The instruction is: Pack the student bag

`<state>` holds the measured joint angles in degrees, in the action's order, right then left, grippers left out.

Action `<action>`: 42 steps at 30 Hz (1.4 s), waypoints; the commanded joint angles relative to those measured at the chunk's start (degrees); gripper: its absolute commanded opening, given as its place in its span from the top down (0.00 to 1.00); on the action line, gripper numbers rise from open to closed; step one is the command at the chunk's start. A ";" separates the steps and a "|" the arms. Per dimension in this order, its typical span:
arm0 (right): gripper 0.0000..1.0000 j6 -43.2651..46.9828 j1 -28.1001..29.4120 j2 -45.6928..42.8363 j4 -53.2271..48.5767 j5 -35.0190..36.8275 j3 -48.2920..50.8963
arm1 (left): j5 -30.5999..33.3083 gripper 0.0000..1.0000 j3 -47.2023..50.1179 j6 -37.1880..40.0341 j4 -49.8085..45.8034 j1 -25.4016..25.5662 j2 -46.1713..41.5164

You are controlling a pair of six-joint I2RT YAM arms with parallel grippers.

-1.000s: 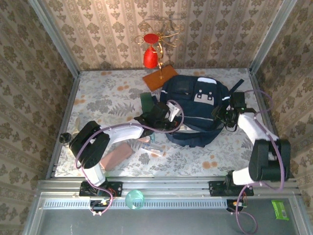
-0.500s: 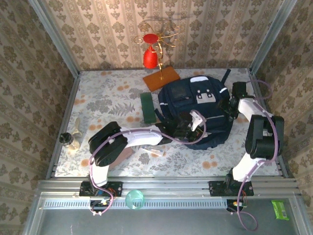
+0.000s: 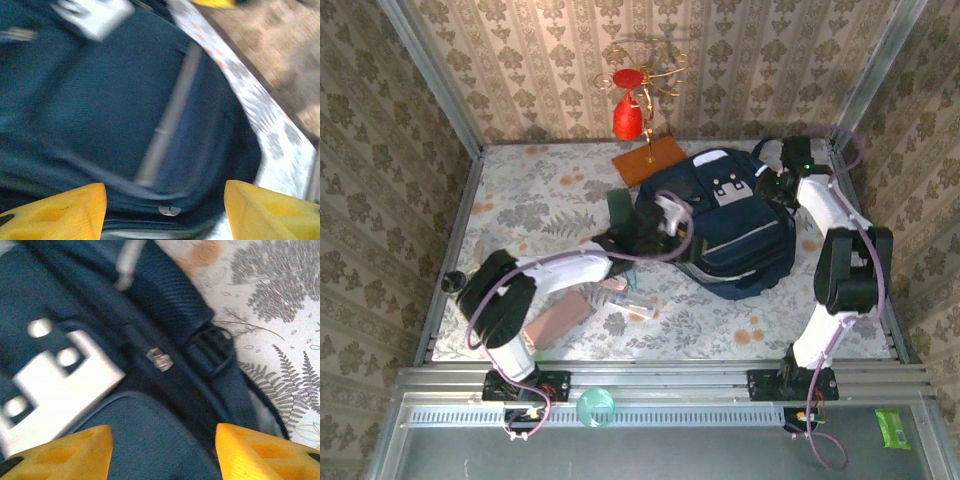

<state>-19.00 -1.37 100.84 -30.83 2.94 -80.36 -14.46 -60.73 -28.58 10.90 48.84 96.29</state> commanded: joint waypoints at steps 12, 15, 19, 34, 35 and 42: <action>0.40 -3.06 18.58 -19.06 1.17 -2.11 21.02 | -3.69 0.42 -6.28 -3.53 -9.93 -14.65 9.75; 0.41 -4.04 18.58 -19.29 1.56 -2.96 22.49 | -2.74 0.42 -8.98 -3.70 -11.71 -15.20 13.21; 0.40 -4.70 18.80 -20.44 1.21 -5.73 24.18 | -2.35 0.42 -7.90 -4.69 -10.90 -16.74 15.15; 0.40 0.25 9.09 -16.07 -1.33 -1.86 22.69 | -4.77 0.38 1.86 -8.12 -5.70 -20.23 6.67; 0.40 0.10 9.37 -16.87 -1.09 -2.35 22.39 | -5.72 0.38 1.50 -9.12 -4.79 -19.28 6.62; 0.41 -0.73 10.24 -19.80 -0.28 -4.23 24.11 | -5.23 0.34 -3.77 -11.81 -5.54 -15.03 11.70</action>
<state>-19.88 8.54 82.91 -30.87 -0.45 -56.42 -19.05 -61.19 -38.33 5.56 33.23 105.41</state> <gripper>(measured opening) 0.596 0.652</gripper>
